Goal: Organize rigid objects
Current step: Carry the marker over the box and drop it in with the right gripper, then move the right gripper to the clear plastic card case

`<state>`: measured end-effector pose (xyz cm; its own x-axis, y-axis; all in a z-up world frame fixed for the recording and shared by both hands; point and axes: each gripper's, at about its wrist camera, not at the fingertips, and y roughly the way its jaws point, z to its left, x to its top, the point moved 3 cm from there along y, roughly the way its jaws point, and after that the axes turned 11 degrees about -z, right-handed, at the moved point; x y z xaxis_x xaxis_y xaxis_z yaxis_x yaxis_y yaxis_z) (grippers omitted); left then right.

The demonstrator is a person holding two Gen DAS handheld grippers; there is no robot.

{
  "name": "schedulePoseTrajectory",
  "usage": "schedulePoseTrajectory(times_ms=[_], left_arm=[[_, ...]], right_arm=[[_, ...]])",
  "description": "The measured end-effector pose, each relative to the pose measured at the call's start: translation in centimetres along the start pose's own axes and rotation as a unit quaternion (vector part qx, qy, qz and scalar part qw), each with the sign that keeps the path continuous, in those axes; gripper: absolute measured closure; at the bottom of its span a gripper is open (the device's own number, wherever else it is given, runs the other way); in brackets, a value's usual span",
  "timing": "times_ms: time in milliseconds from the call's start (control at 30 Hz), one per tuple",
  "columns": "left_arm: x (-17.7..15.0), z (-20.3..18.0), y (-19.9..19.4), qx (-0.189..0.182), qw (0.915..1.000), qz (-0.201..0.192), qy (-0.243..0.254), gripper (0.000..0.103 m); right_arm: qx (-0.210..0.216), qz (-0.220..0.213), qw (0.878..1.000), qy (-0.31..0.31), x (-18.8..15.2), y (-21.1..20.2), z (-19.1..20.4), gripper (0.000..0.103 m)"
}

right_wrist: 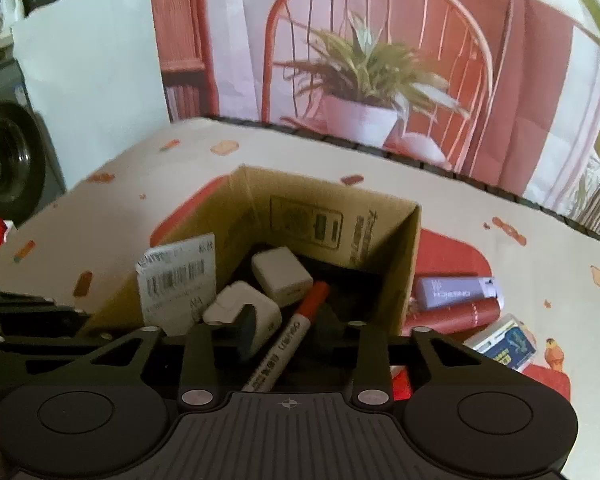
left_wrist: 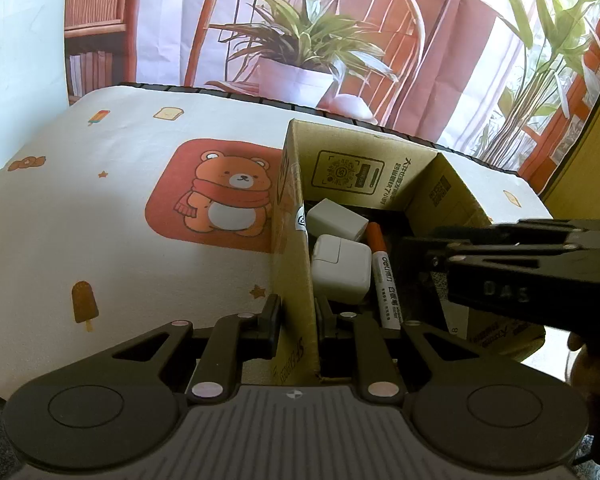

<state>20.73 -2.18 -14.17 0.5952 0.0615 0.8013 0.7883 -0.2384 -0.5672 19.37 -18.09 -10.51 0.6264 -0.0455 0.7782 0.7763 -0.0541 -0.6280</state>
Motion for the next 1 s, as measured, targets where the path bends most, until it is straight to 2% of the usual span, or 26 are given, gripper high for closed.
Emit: schedulePoseTrajectory(times_ms=[33,100,167,233,267,300,467,700,1000], left_arm=[[0.0,0.0,0.0,0.0,1.0,0.0,0.0,0.085],[0.0,0.0,0.0,0.0,1.0,0.0,0.0,0.085],[0.0,0.0,0.0,0.0,1.0,0.0,0.0,0.085],[0.0,0.0,0.0,0.0,1.0,0.0,0.0,0.085],[0.0,0.0,0.0,0.0,1.0,0.0,0.0,0.085],[0.0,0.0,0.0,0.0,1.0,0.0,0.0,0.085],[0.0,0.0,0.0,0.0,1.0,0.0,0.0,0.085],[0.0,0.0,0.0,0.0,1.0,0.0,0.0,0.085],[-0.1,0.0,0.0,0.0,1.0,0.0,0.001,0.085]], right_arm=[[0.004,-0.009,1.0,0.003,0.2,-0.4,0.0,0.06],[0.009,-0.031,0.999,0.009,0.7,-1.1,-0.1,0.039],[0.006,-0.054,0.998,0.013,1.1,-1.9,-0.4,0.031],[0.0,-0.074,0.997,0.022,1.5,-2.6,-1.0,0.018],[-0.004,-0.083,0.996,0.029,1.7,-2.9,-1.4,0.003],[-0.011,-0.093,0.995,0.036,1.9,-3.2,-1.8,0.0],[-0.034,-0.119,0.99,0.069,2.0,-4.1,-4.1,0.0],[-0.069,-0.128,0.985,0.095,0.4,-4.2,-6.6,0.0],[-0.098,-0.156,0.97,0.16,-1.8,-4.9,-10.6,0.0]])
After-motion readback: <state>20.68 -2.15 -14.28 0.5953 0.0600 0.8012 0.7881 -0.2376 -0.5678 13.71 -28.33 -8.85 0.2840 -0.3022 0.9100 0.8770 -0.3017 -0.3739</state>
